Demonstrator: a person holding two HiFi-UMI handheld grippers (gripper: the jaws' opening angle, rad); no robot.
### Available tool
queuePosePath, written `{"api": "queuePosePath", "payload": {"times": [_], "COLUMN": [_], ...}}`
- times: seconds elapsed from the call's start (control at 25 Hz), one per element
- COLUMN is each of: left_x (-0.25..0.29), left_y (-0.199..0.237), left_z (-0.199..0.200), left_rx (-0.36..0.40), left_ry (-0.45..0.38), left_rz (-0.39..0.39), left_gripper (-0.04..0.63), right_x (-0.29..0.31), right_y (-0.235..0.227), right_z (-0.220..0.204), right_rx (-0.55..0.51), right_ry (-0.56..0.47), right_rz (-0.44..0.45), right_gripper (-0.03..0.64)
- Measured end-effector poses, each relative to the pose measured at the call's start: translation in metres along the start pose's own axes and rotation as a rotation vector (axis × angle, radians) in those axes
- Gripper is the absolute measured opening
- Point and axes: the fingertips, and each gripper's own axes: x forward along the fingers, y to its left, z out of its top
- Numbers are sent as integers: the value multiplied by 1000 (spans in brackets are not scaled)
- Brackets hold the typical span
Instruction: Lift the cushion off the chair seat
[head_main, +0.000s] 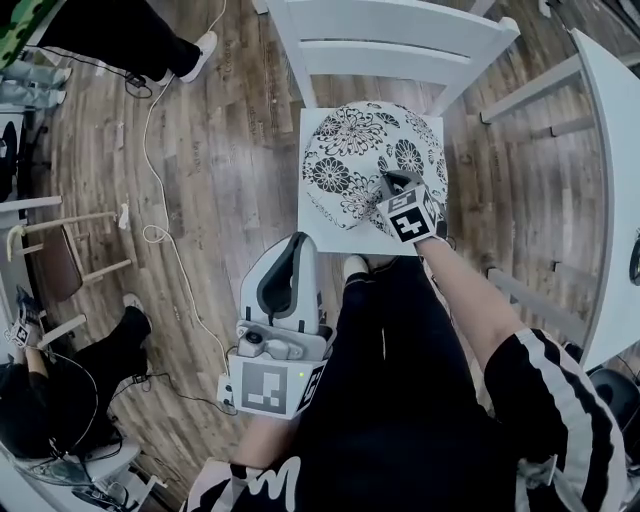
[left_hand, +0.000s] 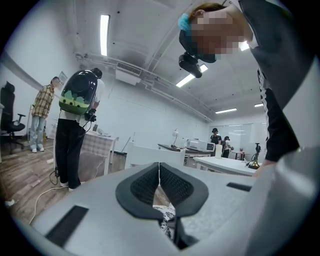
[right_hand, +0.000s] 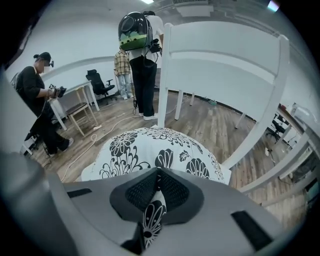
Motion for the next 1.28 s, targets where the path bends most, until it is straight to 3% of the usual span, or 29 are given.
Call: {"api": "queuePosePath", "payload": {"times": [0.4, 1.28], "left_x": [-1, -44], "left_y": [-10, -49], "left_z": [28, 49], "left_rx": [26, 85], "left_ry": [-53, -84], "left_rz": [-14, -62], "left_gripper": [7, 8], "right_x": [-42, -170], "right_y": [1, 37], "right_z": [16, 74], "right_rx": [-9, -66], "right_ry": [-70, -355], "right_rz": [-12, -28], "right_gripper": [31, 31]}}
